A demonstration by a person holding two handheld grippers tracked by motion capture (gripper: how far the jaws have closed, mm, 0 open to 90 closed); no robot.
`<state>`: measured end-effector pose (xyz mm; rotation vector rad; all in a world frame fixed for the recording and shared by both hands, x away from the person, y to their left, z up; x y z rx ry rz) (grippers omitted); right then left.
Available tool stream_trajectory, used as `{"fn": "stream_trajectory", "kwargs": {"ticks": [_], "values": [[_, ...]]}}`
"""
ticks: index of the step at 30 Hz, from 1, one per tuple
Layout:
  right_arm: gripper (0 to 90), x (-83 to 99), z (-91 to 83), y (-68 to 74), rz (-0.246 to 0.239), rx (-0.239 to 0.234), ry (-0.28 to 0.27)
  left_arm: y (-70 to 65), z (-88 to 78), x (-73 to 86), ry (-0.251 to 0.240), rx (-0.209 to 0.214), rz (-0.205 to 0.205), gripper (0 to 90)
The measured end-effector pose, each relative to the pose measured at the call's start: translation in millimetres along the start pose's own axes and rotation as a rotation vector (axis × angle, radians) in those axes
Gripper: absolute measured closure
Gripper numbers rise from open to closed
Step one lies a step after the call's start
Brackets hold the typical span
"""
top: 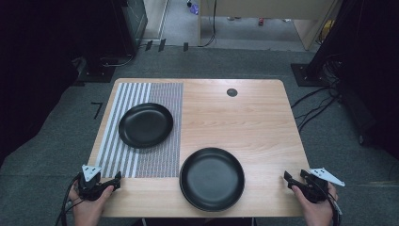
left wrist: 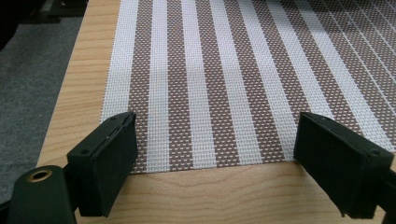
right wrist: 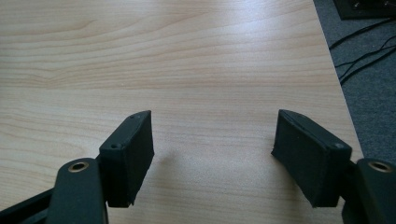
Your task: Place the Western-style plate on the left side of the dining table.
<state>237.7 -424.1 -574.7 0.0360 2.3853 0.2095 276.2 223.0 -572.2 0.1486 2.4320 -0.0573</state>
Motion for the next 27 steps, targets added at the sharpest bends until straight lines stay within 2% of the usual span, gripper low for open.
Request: {"fn": "stream_trajectory", "kwargs": {"ticks": [6, 12, 20, 27], "values": [[25.5, 0.2, 1.5, 2.4, -0.025, 0.014, 0.011, 0.0, 0.1, -0.1, -0.001, -0.001, -0.001, 13.1], [23.9, 1.7, 4.6, 6.9, -0.098, 0.086, 0.035, 0.0, 0.2, -0.1, 0.000, -0.001, -0.001, 13.1], [23.0, 1.5, 5.2, 7.6, -0.098, 0.088, 0.037, -0.1, 0.2, -0.1, 0.000, -0.001, 0.000, 13.0], [16.7, 1.3, 7.3, 9.6, -0.109, 0.080, 0.048, -0.1, 0.3, -0.1, 0.000, -0.001, -0.001, 13.0]]}}
Point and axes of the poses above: each handheld gripper's, and its own axes: z roughly forward along the jaws, x roughly out of its underside, y roughly to its left, the point moved 8 cm from there along z, roughly forward along the jaws, and after that the axes turned 7 degrees about y, right-handed, at the moved point
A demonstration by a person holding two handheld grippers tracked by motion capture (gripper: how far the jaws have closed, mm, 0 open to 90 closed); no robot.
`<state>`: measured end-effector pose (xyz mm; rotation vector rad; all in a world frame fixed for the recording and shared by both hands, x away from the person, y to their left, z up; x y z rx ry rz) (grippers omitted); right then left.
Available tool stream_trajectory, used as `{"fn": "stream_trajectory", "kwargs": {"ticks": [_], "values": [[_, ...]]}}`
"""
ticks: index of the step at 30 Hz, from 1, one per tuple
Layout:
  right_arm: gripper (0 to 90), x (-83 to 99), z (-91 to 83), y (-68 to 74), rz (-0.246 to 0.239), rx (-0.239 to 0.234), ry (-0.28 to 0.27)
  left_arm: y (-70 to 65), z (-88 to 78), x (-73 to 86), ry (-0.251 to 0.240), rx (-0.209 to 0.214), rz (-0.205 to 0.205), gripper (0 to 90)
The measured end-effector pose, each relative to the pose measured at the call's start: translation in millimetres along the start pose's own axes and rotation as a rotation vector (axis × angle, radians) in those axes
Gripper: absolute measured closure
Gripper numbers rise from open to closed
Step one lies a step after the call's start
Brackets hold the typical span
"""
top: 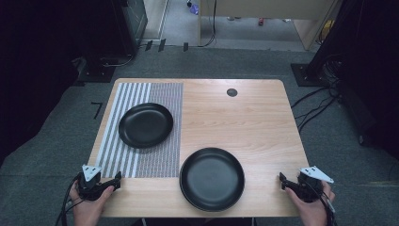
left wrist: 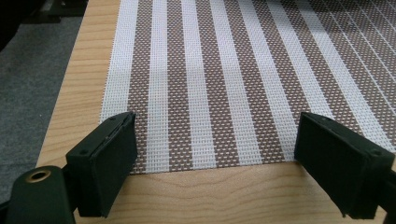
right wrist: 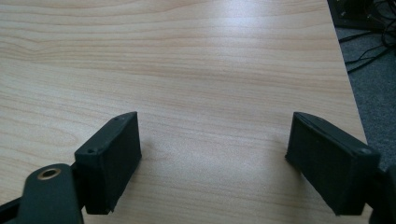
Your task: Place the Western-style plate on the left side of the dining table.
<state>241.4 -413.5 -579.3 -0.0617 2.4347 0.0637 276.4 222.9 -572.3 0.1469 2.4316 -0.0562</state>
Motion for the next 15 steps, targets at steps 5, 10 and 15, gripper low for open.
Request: {"fn": "stream_trajectory", "kwargs": {"ticks": [5, 10, 15], "values": [[15.7, -0.2, 0.5, 0.2, 0.000, 0.000, 0.002, -0.1, 0.0, 0.0, 0.001, -0.001, -0.001, 12.9], [15.4, -0.3, 0.6, 0.2, -0.001, 0.000, 0.003, -0.1, 0.0, 0.0, 0.002, -0.001, -0.001, 12.9], [15.3, -0.4, 0.6, 0.3, -0.001, 0.000, 0.003, -0.2, 0.1, -0.1, 0.002, -0.003, -0.002, 12.8]]}}
Point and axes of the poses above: each handheld gripper's, and its own axes: z roughly forward along the jaws, x roughly out of its underside, y roughly to its left, the point moved 8 cm from there along z, roughly forward along the jaws, and after that the axes turned 7 degrees about y, right-handed, at the moved point
